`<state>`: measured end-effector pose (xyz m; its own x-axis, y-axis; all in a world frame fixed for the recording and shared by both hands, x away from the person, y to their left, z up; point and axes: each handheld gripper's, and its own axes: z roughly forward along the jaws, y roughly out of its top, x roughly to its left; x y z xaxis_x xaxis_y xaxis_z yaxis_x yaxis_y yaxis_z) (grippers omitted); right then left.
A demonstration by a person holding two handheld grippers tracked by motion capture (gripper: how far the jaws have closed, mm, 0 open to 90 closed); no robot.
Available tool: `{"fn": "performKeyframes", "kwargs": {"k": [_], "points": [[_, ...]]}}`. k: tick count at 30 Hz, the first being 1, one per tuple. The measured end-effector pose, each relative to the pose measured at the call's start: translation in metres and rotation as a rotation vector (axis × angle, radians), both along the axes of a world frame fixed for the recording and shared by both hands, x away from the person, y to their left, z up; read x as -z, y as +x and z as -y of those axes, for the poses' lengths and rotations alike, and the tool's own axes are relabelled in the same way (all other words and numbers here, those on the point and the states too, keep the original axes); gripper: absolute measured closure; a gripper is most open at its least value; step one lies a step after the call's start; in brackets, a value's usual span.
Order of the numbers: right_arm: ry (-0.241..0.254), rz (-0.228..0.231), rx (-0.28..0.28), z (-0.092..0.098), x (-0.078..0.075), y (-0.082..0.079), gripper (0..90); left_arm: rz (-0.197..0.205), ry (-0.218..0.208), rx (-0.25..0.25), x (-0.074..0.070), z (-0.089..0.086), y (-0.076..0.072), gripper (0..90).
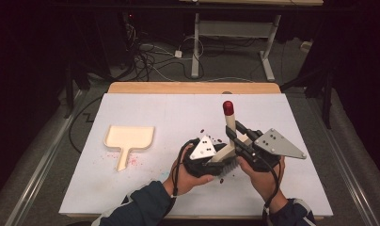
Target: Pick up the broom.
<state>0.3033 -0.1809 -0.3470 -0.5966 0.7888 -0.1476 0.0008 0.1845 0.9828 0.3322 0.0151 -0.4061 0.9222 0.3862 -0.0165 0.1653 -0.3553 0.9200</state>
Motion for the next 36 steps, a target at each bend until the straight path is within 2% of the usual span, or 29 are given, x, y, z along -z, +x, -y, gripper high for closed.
{"fn": "performKeyframes", "kwargs": {"k": [3,4,5,6,8,10,11,12,13,14,15,17,19,20,21,22,23,24,27,30,33,34,36], "points": [[-0.004,0.041,-0.011,0.0,0.002,-0.006,70.4,-0.006,0.019,-0.014,0.001,-0.004,0.003,64.1],[-0.007,0.038,-0.029,0.001,0.002,-0.006,70.3,-0.023,0.024,0.007,0.001,-0.007,0.005,65.0],[-0.002,0.029,-0.054,0.003,0.003,-0.006,70.1,-0.028,0.032,0.018,0.001,-0.01,0.006,65.5],[-0.001,0.011,-0.075,0.005,0.003,-0.006,69.8,-0.019,0.068,0.045,0.0,-0.016,0.008,65.7],[-0.009,-0.009,-0.132,0.01,0.003,-0.004,68.7,-0.012,0.082,0.06,0.0,-0.019,0.008,65.9],[-0.057,-0.035,-0.184,0.013,0.001,-0.002,61.6,-0.006,0.128,0.102,-0.003,-0.027,0.008,65.9],[-0.073,-0.051,-0.235,0.014,0.001,-0.001,58.9,-0.004,0.136,0.114,-0.005,-0.029,0.007,65.9],[-0.086,-0.047,-0.272,0.017,0.0,-0.002,57.0,-0.004,0.136,0.114,-0.005,-0.029,0.007,65.9],[-0.119,-0.056,-0.301,0.018,-0.001,-0.001,52.9,0.016,0.172,0.135,-0.009,-0.034,0.006,65.9],[-0.16,-0.09,-0.346,0.02,-0.001,0.001,49.5,0.026,0.19,0.147,-0.01,-0.037,0.005,65.9],[-0.199,-0.12,-0.396,0.021,0.0,0.004,48.8,0.026,0.19,0.147,-0.01,-0.037,0.005,65.9],[-0.266,-0.14,-0.417,0.024,0.004,0.006,46.7,0.036,0.216,0.174,-0.012,-0.041,0.002,65.9],[-0.327,-0.205,-0.491,0.023,0.01,0.011,45.0,0.046,0.259,0.22,-0.011,-0.047,-0.003,65.9],[-0.366,-0.22,-0.503,0.021,0.014,0.012,44.4,0.046,0.259,0.22,-0.011,-0.047,-0.003,65.9],[-0.412,-0.239,-0.53,0.018,0.019,0.012,45.1,0.04,0.279,0.251,-0.008,-0.05,-0.006,65.9],[-0.45,-0.245,-0.542,0.015,0.024,0.013,46.4,0.04,0.279,0.251,-0.008,-0.05,-0.006,65.9],[-0.478,-0.25,-0.542,0.011,0.029,0.013,47.0,0.04,0.292,0.268,-0.007,-0.052,-0.007,65.8],[-0.478,-0.25,-0.542,0.011,0.029,0.013,47.0,0.042,0.303,0.284,-0.006,-0.052,-0.008,65.8],[-0.571,-0.308,-0.614,-0.004,0.046,0.013,55.5,0.046,0.32,0.317,-0.005,-0.054,-0.012,65.8],[-0.579,-0.318,-0.634,-0.009,0.05,0.013,59.0,0.046,0.316,0.337,-0.007,-0.056,-0.013,65.7],[-0.573,-0.308,-0.646,-0.011,0.051,0.013,63.4,0.058,0.304,0.322,-0.009,-0.057,-0.012,63.5],[-0.573,-0.31,-0.646,-0.011,0.05,0.012,65.7,0.071,0.302,0.303,-0.01,-0.058,-0.011,60.6],[-0.564,-0.297,-0.639,-0.011,0.049,0.012,67.3,0.075,0.29,0.297,-0.012,-0.059,-0.01,56.2]]}}
